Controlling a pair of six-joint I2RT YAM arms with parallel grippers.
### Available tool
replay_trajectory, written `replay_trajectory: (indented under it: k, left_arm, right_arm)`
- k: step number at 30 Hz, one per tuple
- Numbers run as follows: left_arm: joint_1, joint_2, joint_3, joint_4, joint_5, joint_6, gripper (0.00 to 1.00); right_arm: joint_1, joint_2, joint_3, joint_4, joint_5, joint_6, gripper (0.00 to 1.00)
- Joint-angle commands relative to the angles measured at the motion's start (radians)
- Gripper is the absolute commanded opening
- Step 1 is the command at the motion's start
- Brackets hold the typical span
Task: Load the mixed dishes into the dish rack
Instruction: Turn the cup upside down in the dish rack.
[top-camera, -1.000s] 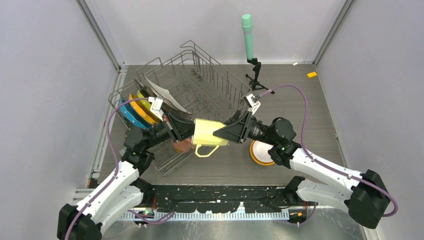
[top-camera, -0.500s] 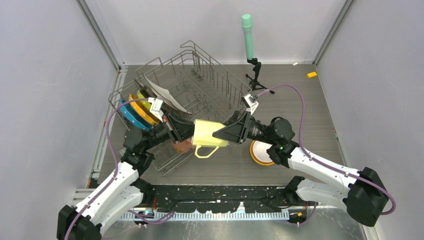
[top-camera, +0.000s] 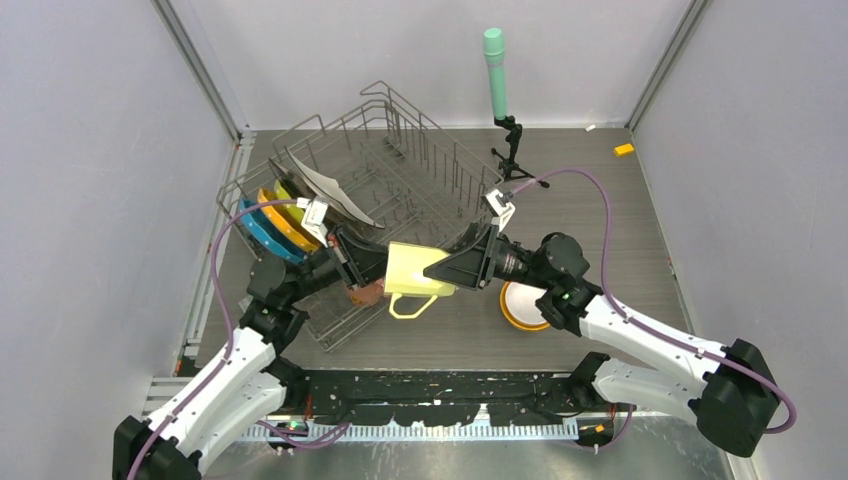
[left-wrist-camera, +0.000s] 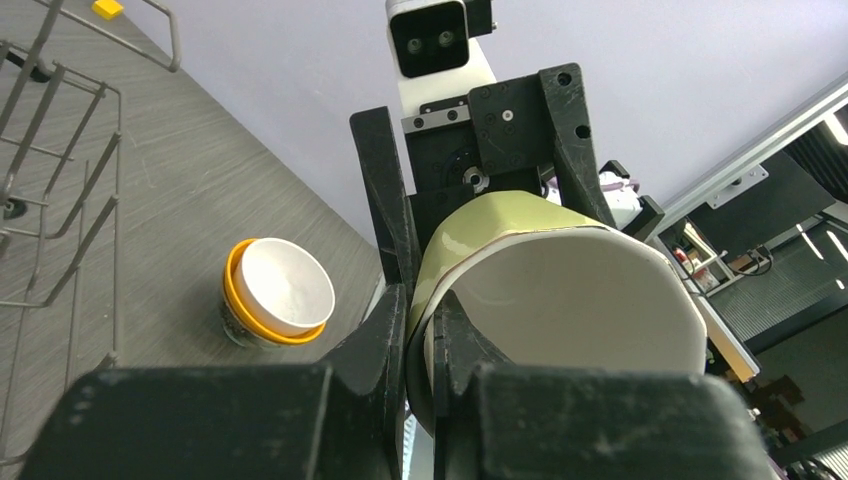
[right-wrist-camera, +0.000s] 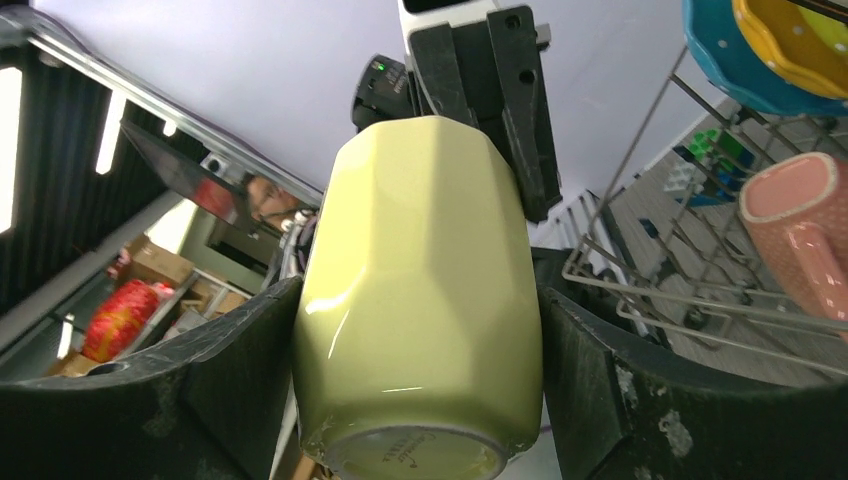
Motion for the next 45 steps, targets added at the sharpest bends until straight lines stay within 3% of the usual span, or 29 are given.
replay_trajectory:
  k: [1, 4, 8, 19, 22, 30, 45]
  left_arm:
    - [0.023, -0.047, 0.044, -0.085, -0.179, 0.089, 0.27]
    - [0.023, -0.078, 0.065, -0.212, -0.235, 0.146, 0.45]
    - [0.024, -0.109, 0.095, -0.382, -0.339, 0.221, 0.57]
    - [0.026, -0.103, 0.213, -0.848, -0.613, 0.325, 0.76]
    - [0.026, -0.082, 0.257, -0.966, -0.656, 0.365, 0.78]
    - [0.026, -0.060, 0.299, -1.077, -0.754, 0.417, 0.83]
    - [0.026, -0.155, 0.324, -1.222, -0.866, 0.487, 0.92]
  right_arm:
    - [0.011, -0.050, 0.078, -0.065, -0.024, -0.072, 0.12]
    - [0.011, -0.048, 0.121, -0.187, 0.038, -0.118, 0.07]
    - [0.011, -0.019, 0.180, -0.319, 0.105, -0.175, 0.04]
    - [0.011, 0.157, 0.379, -0.509, 0.191, -0.280, 0.02]
    - [0.011, 0.213, 0.451, -0.584, 0.219, -0.331, 0.02]
    - [0.011, 0.359, 0.600, -0.703, 0.269, -0.413, 0.01]
    - [0.043, 0.575, 0.945, -1.181, 0.433, -0.700, 0.00]
